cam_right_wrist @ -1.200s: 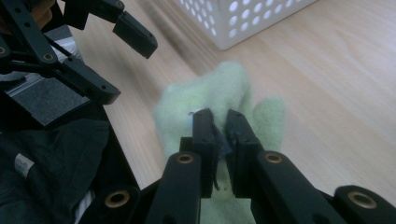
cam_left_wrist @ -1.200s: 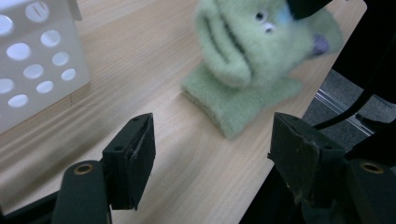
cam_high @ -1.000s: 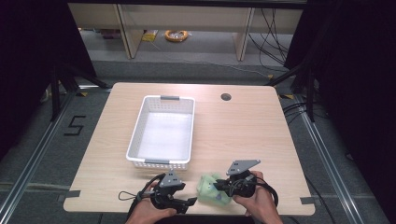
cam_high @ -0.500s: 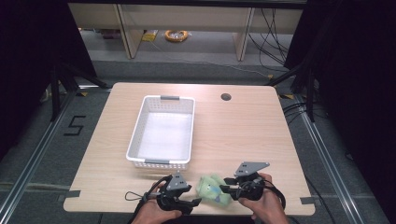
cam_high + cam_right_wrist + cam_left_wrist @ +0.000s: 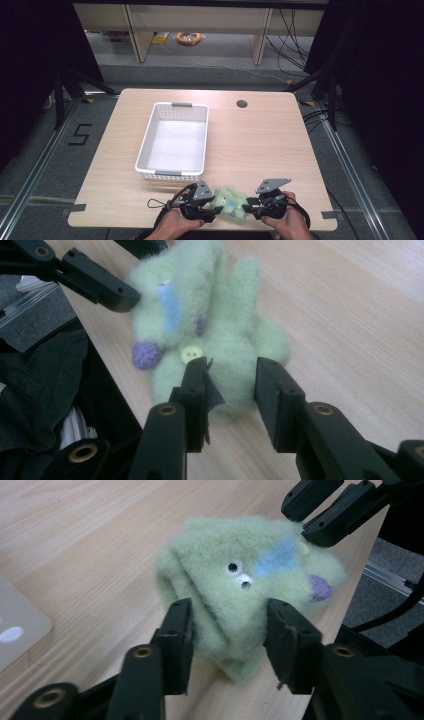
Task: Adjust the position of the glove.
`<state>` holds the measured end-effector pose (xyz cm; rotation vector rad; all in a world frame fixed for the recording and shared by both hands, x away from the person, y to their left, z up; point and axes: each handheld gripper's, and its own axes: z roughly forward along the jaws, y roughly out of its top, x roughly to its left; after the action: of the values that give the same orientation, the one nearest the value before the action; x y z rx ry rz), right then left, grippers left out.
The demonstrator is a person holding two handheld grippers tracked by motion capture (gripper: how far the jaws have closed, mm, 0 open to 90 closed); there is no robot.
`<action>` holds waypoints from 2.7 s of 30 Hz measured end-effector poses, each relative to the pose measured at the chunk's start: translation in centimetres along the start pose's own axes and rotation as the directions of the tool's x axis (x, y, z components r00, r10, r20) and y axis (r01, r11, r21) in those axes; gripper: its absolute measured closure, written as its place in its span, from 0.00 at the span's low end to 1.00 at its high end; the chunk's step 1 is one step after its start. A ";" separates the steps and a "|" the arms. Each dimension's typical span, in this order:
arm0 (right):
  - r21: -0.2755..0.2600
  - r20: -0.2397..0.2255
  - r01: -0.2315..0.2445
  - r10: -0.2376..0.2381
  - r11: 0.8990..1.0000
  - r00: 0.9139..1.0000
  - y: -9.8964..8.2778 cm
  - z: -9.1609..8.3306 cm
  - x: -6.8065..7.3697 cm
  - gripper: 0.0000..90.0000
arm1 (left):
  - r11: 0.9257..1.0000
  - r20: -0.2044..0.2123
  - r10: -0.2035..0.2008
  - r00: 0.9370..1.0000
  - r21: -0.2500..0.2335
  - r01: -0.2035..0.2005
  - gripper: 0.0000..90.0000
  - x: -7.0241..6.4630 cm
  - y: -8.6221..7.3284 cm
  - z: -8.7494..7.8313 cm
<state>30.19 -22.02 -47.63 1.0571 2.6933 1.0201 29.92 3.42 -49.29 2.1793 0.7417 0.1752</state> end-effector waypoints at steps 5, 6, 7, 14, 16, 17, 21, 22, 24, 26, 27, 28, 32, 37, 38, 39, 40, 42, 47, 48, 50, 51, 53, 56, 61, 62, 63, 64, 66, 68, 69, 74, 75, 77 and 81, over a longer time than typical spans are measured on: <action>-0.015 -0.018 0.002 -0.002 1.000 1.000 -0.1 0.4 -0.1 0.90 | 0.999 -0.013 0.050 0.999 -0.009 -0.050 0.79 -0.2 0.1 0.0; -0.017 -0.016 0.004 -0.004 1.000 1.000 -0.1 0.4 -0.2 0.93 | 0.999 -0.009 0.047 0.999 -0.013 -0.047 0.82 -0.3 0.1 0.0; -0.019 -0.014 0.014 -0.014 1.000 1.000 -0.1 0.4 -0.1 0.95 | 0.998 -0.009 0.069 0.998 -0.015 -0.069 0.84 -0.4 0.2 -0.1; -0.045 -0.029 0.042 -0.043 0.998 0.999 0.2 -0.6 0.7 0.98 | 0.997 0.016 0.062 0.998 -0.045 -0.061 0.89 -0.2 1.0 -1.2; -0.036 -0.041 0.061 -0.063 0.997 0.997 0.3 -1.1 1.2 0.98 | 0.996 0.021 0.051 0.998 -0.073 -0.050 0.90 -0.1 1.4 -1.5; -0.035 -0.048 0.057 -0.059 0.998 0.997 0.3 -1.2 1.7 0.98 | 0.994 0.020 0.085 0.996 -0.066 -0.083 0.90 0.2 1.7 -1.7; -0.054 -0.082 0.074 -0.078 0.996 0.994 0.1 -0.9 3.3 0.99 | 0.993 0.038 0.064 0.997 -0.100 -0.060 0.90 0.4 2.5 -1.3; -0.062 -0.093 0.073 -0.079 0.995 0.993 0.0 -0.7 3.6 0.99 | 0.992 0.037 0.088 0.995 -0.096 -0.085 0.90 0.6 2.7 -1.2; -0.061 -0.105 0.076 -0.082 0.995 0.991 0.1 -0.3 4.1 0.99 | 0.992 0.047 0.084 0.995 -0.102 -0.079 0.91 0.5 3.1 -0.8; -0.071 -0.117 0.078 -0.085 0.994 0.989 0.4 -0.1 4.3 0.99 | 0.991 0.047 0.082 0.996 -0.109 -0.076 0.91 0.5 3.6 -0.5; -0.077 -0.113 0.074 -0.082 0.994 0.990 0.5 0.1 4.4 0.99 | 0.991 0.055 0.084 0.995 -0.109 -0.077 0.91 0.6 3.9 -0.3; -0.079 -0.113 0.068 -0.077 0.995 0.991 0.6 0.1 4.6 0.99 | 0.991 0.062 0.081 0.995 -0.111 -0.073 0.91 0.6 4.1 -0.1; -0.072 -0.116 0.071 -0.079 0.995 0.990 0.8 0.8 4.9 0.98 | 0.991 0.091 0.091 0.992 -0.109 -0.081 0.91 0.9 4.3 0.6; -0.070 -0.123 0.075 -0.083 0.995 0.989 0.8 1.7 5.0 0.95 | 0.994 0.110 0.072 0.991 -0.085 -0.063 0.88 1.5 3.4 0.8; -0.061 -0.131 0.077 -0.084 0.995 0.988 0.8 1.6 4.8 0.91 | 0.995 0.123 0.065 0.990 -0.087 -0.054 0.87 1.6 3.3 0.7; -0.064 -0.139 0.064 -0.073 0.996 0.988 0.8 1.4 4.8 0.89 | 0.995 0.123 0.058 0.991 -0.090 -0.047 0.84 1.7 3.2 0.6; -0.083 -0.129 0.065 -0.076 0.994 0.989 0.9 1.2 4.6 0.87 | 0.996 0.119 0.056 0.991 -0.080 -0.046 0.82 1.9 3.0 0.5; -0.107 -0.114 0.071 -0.084 0.992 0.990 1.3 0.3 4.3 0.84 | 0.997 0.119 0.021 0.993 -0.077 -0.012 0.73 2.1 2.8 0.2; -0.125 -0.024 0.109 -0.113 0.986 0.993 2.6 -1.5 2.4 0.81 | 0.996 0.076 -0.028 0.997 -0.084 0.035 0.53 2.4 2.3 -0.6; -0.120 -0.020 0.098 -0.101 0.988 0.995 2.9 -1.5 2.0 0.81 | 0.995 0.074 -0.044 0.996 -0.087 0.050 0.50 2.3 2.2 -0.8; -0.109 -0.016 0.113 -0.115 0.988 0.993 3.6 -1.3 1.0 0.79 | 0.994 0.053 -0.063 0.997 -0.088 0.067 0.45 2.2 1.9 -1.4; -0.100 -0.020 0.113 -0.116 0.988 0.993 3.9 -1.1 0.7 0.78 | 0.994 0.050 -0.065 0.997 -0.089 0.070 0.42 2.1 1.8 -1.7; -0.083 -0.031 0.116 -0.119 0.990 0.992 4.5 -0.4 0.1 0.77 | 0.993 0.043 -0.071 0.997 -0.087 0.074 0.41 1.8 1.3 -2.3; -0.068 -0.057 0.120 -0.124 0.990 0.991 5.4 0.6 -0.3 0.76 | 0.992 0.037 -0.084 0.996 -0.091 0.087 0.39 0.9 0.6 -2.9; -0.040 -0.098 0.145 -0.149 0.989 0.984 6.6 2.0 -0.3 0.74 | 0.995 0.059 -0.072 0.996 -0.068 0.076 0.39 -1.1 -0.4 -3.2; -0.035 -0.107 0.147 -0.150 0.988 0.983 6.9 2.3 -0.2 0.74 | 0.994 0.072 -0.081 0.994 -0.073 0.087 0.39 -1.5 -0.6 -3.1; -0.025 -0.111 0.155 -0.157 0.988 0.981 7.1 2.5 -0.4 0.73 | 0.996 0.068 -0.068 0.995 -0.060 0.072 0.39 -1.7 -0.8 -3.0; -0.018 -0.117 0.153 -0.154 0.988 0.981 7.3 2.7 -0.3 0.73 | 0.994 0.072 -0.087 0.994 -0.062 0.092 0.39 -2.1 -1.0 -2.8; -0.012 -0.123 0.160 -0.161 0.987 0.979 7.6 3.2 -0.3 0.73 | 0.996 0.069 -0.082 0.994 -0.042 0.085 0.39 -2.6 -1.5 -2.4; -0.004 -0.137 0.166 -0.165 0.986 0.977 7.7 3.6 -0.2 0.72 | 0.997 0.068 -0.067 0.995 -0.028 0.069 0.39 -3.0 -1.8 -1.9; -0.006 -0.138 0.174 -0.173 0.985 0.975 7.8 3.8 -0.1 0.72 | 0.999 0.054 -0.043 0.998 0.000 0.043 0.39 -2.9 -1.8 -1.9; 0.010 -0.160 0.176 -0.172 0.984 0.972 7.7 4.4 -0.4 0.72 | 1.000 0.031 0.014 0.999 0.015 -0.014 0.41 -3.2 -1.9 -1.3; 0.008 -0.159 0.172 -0.168 0.985 0.973 7.6 4.4 -0.5 0.72 | 1.000 0.016 -0.010 1.000 0.014 0.010 0.41 -3.3 -2.0 -1.1; 0.032 -0.147 0.149 -0.143 0.988 0.979 7.4 4.4 -0.6 0.72 | 1.000 0.014 -0.015 1.000 0.019 0.014 0.42 -3.5 -2.1 -0.8; 0.043 -0.129 0.141 -0.135 0.989 0.983 7.1 4.9 -0.9 0.72 | 1.000 0.000 0.002 1.000 0.030 -0.002 0.43 -3.6 -2.2 -0.5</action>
<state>36.39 -16.02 -47.25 0.8257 2.8602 1.0304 25.81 2.86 -50.17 2.2088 0.7471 0.1660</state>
